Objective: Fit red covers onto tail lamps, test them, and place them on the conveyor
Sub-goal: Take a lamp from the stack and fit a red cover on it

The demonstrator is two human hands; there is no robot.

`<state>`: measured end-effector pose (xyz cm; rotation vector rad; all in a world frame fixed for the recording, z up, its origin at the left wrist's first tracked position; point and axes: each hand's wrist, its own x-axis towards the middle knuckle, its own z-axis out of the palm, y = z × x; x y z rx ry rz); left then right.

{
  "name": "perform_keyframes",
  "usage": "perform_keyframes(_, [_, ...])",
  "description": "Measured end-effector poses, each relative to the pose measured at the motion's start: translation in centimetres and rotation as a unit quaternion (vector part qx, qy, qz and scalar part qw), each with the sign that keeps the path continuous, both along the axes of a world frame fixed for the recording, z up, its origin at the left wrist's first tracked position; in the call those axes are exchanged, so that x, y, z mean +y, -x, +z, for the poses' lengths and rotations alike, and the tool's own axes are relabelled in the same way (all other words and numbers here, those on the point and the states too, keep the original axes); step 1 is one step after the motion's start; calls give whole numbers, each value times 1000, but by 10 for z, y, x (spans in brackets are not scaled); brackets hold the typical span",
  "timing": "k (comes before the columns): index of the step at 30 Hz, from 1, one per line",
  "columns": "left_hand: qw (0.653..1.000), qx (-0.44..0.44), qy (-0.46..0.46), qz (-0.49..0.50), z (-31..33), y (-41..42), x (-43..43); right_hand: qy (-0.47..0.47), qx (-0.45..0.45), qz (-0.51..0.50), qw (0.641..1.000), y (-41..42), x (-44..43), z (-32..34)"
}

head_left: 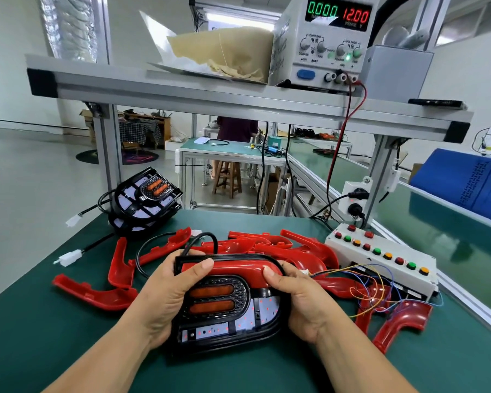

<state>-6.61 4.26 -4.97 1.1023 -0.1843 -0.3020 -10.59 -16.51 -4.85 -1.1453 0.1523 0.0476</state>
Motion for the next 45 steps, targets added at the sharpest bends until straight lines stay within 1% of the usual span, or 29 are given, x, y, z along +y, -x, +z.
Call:
perform_keyframes(4, [1000,-12,-13,7,0,0,-1,-4,-8,24,1000,1,-1,1])
perform_keyframes(6, [1000,-9,-12,11,0,-1,1,-4,-11,47,999,2,-2,1])
perform_keyframes(9, [1000,-5,-12,13,1,-2,4,-11,-15,55,998,2,-3,0])
perform_keyframes(17, [1000,-14,-8,8,2,1,2,2,-22,30,999,0,1,-3])
perform_keyframes(22, [1000,-15,-6,22,1,-2,2,-1,-41,36,998,0,0,-5])
perform_keyframes(29, [999,-24,-15,28,0,-1,0,19,-48,33,998,-3,-1,-8])
perform_keyframes(39, [999,-33,-19,36,-2,-7,-2,0,-60,8,998,-6,2,-9])
perform_keyframes(45, [999,-19,-15,43,-2,-12,-3,-1,-72,-1,997,-8,2,-8])
